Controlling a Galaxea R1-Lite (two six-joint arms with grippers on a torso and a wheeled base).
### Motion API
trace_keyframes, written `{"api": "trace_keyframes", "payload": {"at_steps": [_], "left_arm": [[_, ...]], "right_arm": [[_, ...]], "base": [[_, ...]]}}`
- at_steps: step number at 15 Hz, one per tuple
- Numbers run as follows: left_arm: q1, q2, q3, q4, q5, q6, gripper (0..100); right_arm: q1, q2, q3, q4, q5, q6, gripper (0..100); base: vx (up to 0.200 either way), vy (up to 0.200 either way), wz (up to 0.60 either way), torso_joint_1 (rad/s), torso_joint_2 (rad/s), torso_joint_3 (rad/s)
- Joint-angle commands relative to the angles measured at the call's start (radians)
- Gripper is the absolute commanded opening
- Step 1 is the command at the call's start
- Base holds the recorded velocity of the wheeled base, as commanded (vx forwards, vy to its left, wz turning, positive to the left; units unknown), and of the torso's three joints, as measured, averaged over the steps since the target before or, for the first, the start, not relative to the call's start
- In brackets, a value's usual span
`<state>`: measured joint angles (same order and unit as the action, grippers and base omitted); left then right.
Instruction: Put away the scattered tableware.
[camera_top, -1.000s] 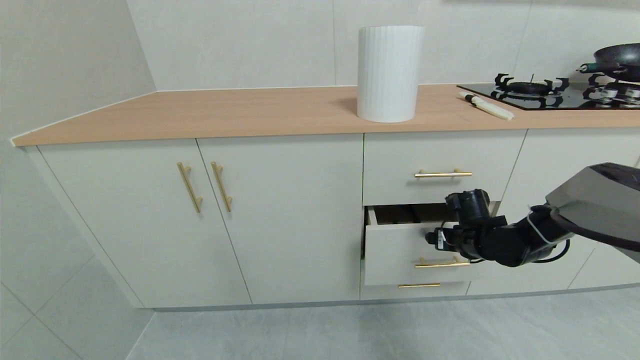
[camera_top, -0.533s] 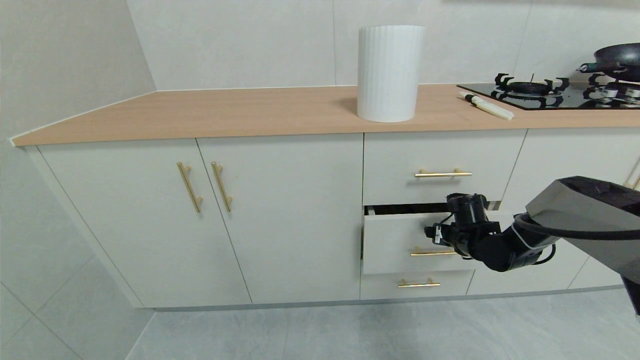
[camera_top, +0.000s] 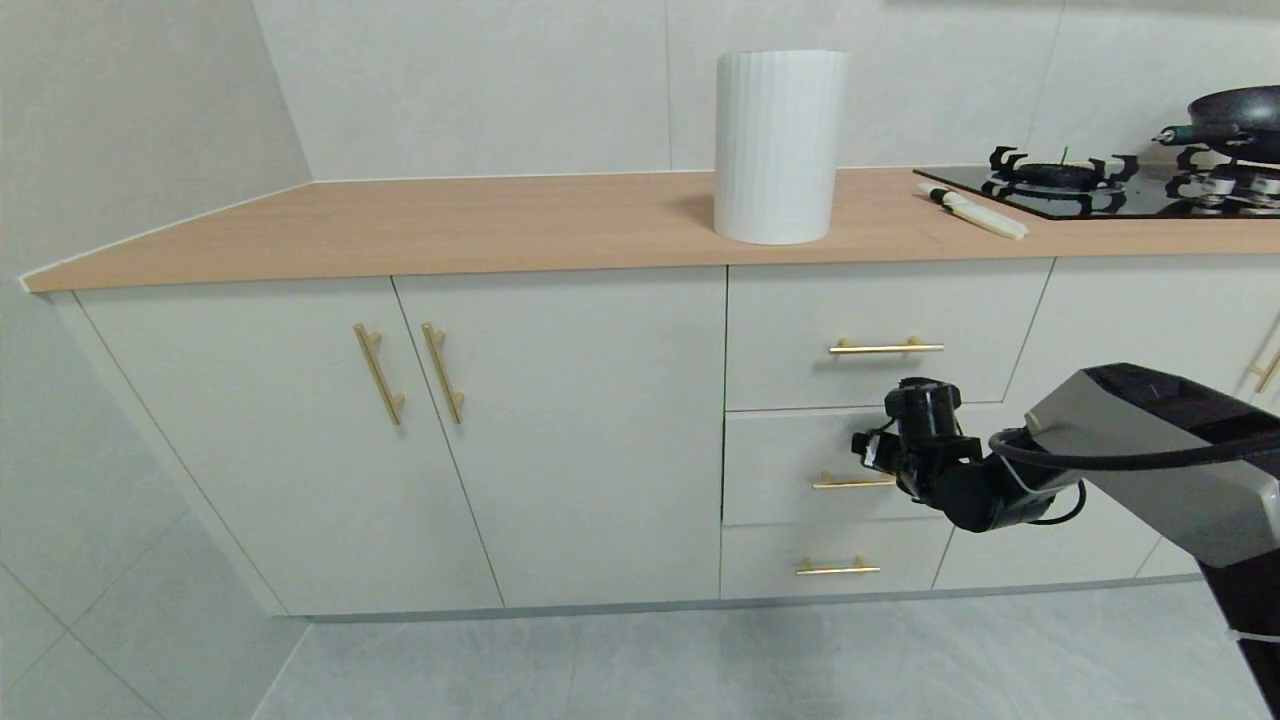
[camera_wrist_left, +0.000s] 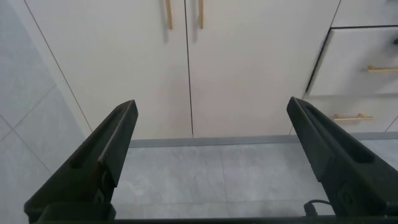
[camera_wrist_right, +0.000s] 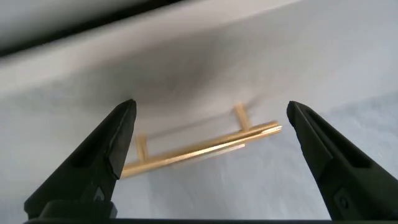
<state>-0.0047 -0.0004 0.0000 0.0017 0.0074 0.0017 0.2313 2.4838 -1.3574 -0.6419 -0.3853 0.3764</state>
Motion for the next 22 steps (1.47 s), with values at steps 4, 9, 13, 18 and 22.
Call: {"api": "trace_keyframes", "payload": {"at_steps": [4, 9, 13, 18, 22], "left_arm": [[0.0, 0.0, 0.0, 0.0, 0.0, 0.0, 100], [0.0, 0.0, 0.0, 0.0, 0.0, 0.0, 100], [0.0, 0.0, 0.0, 0.0, 0.0, 0.0, 100], [0.0, 0.0, 0.0, 0.0, 0.0, 0.0, 100], [0.0, 0.0, 0.0, 0.0, 0.0, 0.0, 100]], "right_arm": [[-0.023, 0.037, -0.068, 0.004, -0.006, 0.036, 100], [-0.024, 0.041, -0.097, 0.004, -0.024, 0.067, 100], [-0.026, 0.03, -0.098, 0.004, -0.026, 0.072, 100], [0.005, -0.37, 0.348, 0.004, 0.003, 0.058, 100], [0.025, -0.856, 0.693, 0.004, -0.006, 0.021, 100]], "base": [[0.0, 0.0, 0.0, 0.0, 0.0, 0.0], [0.0, 0.0, 0.0, 0.0, 0.0, 0.0], [0.0, 0.0, 0.0, 0.0, 0.0, 0.0], [0.0, 0.0, 0.0, 0.0, 0.0, 0.0], [0.0, 0.0, 0.0, 0.0, 0.0, 0.0]]}}
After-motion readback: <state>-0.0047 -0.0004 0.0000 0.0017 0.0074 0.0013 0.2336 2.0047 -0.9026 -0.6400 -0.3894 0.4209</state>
